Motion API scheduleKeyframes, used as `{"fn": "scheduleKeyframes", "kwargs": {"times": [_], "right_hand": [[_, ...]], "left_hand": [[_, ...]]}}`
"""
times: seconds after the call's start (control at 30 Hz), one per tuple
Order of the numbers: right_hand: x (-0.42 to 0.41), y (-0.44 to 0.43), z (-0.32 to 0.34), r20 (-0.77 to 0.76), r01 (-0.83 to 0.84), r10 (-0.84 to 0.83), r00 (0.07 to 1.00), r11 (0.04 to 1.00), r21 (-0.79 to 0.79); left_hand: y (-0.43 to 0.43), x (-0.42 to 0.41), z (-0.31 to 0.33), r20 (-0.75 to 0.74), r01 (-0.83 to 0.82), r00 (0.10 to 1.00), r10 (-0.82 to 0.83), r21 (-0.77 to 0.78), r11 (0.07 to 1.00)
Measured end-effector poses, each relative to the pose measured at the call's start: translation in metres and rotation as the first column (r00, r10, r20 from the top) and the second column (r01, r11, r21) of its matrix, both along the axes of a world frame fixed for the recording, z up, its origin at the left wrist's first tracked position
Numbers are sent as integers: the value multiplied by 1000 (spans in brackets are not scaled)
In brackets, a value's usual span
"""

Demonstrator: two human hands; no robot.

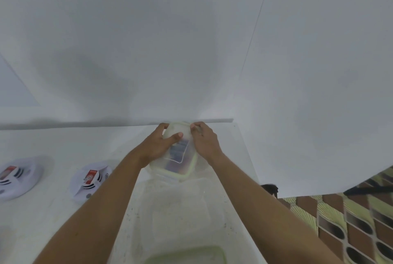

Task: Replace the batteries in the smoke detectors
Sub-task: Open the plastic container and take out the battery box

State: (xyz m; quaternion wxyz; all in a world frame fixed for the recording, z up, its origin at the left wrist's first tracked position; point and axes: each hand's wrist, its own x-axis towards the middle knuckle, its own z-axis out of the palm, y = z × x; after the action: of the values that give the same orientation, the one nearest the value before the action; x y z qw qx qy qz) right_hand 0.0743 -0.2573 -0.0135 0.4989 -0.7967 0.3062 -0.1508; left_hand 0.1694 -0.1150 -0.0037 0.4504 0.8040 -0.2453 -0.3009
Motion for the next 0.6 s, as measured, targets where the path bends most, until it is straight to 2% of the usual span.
{"fn": "scheduleKeyframes", "kwargs": {"times": [0.13, 0.27, 0.43, 0.5, 0.6], "right_hand": [[0, -2, 0, 6, 0, 0, 1000, 1000, 1], [1, -2, 0, -7, -2, 2, 1000, 1000, -7], [-2, 2, 6, -16, 6, -6, 1000, 1000, -19], [-4, 2, 9, -19, 52, -51, 999, 997, 53], [-11, -1, 10, -54, 84, -78, 995, 990, 111]], "left_hand": [[-2, 0, 2, -53, -21, 998, 19, -40, 999], [-1, 4, 3, 138, -133, 981, 133, -14, 991], [0, 6, 3, 173, -109, 979, 106, 7, 994], [0, 4, 4, 161, -173, 972, 172, -7, 985], [4, -2, 5, 92, -376, 922, 376, -26, 926]]}}
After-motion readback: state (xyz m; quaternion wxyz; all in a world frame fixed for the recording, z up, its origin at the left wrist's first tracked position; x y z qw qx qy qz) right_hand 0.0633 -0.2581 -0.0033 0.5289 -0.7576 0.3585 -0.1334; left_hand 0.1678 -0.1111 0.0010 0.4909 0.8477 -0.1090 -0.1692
